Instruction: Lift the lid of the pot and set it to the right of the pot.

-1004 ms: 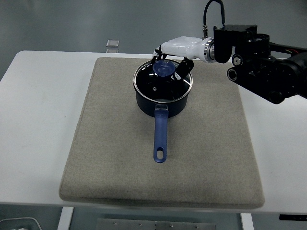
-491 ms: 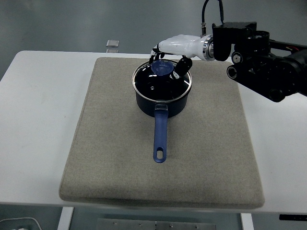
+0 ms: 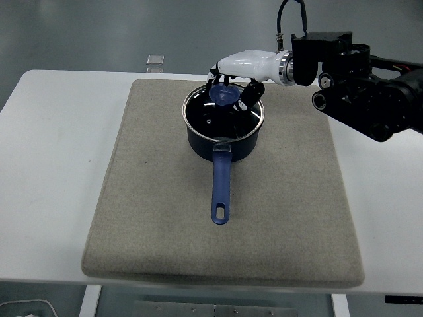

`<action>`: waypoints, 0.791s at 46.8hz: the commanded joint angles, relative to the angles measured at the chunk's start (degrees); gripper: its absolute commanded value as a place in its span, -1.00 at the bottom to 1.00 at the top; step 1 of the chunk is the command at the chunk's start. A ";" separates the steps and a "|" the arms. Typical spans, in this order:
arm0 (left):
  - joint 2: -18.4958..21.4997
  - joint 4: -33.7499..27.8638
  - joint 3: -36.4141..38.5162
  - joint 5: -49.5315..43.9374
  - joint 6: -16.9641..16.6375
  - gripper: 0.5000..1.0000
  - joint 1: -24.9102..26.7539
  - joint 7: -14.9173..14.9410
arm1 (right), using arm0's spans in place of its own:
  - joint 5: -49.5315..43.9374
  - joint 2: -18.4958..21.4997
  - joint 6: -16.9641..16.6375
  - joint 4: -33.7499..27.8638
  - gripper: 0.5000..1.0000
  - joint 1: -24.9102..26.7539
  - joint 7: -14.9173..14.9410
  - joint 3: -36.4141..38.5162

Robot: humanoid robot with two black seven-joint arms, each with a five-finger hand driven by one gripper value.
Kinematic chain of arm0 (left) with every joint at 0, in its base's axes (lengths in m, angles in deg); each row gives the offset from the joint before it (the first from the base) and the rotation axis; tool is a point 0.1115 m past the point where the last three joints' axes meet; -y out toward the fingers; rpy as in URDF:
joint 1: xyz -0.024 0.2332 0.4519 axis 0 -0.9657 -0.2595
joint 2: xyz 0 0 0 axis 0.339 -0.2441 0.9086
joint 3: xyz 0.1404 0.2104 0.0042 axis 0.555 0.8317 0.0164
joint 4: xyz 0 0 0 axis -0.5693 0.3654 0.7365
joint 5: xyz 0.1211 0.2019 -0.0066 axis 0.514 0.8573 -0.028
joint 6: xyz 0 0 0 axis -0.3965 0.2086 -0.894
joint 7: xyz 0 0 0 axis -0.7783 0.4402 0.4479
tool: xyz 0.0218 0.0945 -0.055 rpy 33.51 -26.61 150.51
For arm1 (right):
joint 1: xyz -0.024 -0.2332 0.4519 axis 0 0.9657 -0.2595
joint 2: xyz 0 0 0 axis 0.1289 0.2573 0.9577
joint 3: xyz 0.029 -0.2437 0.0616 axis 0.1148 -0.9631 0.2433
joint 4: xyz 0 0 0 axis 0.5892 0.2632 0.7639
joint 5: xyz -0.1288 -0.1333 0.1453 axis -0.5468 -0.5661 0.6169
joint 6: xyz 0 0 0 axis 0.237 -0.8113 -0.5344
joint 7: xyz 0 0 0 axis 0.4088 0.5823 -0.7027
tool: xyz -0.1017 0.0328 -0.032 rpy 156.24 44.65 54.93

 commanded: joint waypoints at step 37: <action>0.00 0.00 0.00 -0.02 -0.01 1.00 0.00 0.00 | 1.14 -2.38 -1.41 -0.53 -1.00 -1.84 -0.18 0.83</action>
